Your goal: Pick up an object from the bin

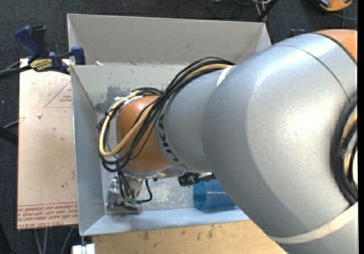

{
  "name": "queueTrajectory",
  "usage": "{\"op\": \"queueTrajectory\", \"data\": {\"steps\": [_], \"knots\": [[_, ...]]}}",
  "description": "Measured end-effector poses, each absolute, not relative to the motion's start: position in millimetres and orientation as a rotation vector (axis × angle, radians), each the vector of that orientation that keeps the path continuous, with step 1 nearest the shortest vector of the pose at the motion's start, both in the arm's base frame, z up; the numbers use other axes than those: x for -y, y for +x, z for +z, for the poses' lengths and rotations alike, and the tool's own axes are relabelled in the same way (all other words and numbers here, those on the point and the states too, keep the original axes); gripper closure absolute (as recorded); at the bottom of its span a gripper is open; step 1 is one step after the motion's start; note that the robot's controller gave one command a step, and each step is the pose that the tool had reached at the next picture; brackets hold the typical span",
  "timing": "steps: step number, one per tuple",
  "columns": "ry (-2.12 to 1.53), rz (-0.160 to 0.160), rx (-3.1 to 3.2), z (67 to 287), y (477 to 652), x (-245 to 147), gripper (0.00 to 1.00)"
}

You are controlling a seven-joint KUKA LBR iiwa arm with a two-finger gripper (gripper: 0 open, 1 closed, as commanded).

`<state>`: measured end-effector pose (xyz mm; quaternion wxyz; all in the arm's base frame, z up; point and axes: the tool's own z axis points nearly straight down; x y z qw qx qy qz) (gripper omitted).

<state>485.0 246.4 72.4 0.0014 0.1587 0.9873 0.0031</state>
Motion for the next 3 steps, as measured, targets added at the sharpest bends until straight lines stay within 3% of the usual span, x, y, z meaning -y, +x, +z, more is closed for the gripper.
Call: {"op": "queueTrajectory", "data": {"steps": [3], "knots": [[0.5,-0.003,-3.107,84,482.6,-245,1.0]]}}
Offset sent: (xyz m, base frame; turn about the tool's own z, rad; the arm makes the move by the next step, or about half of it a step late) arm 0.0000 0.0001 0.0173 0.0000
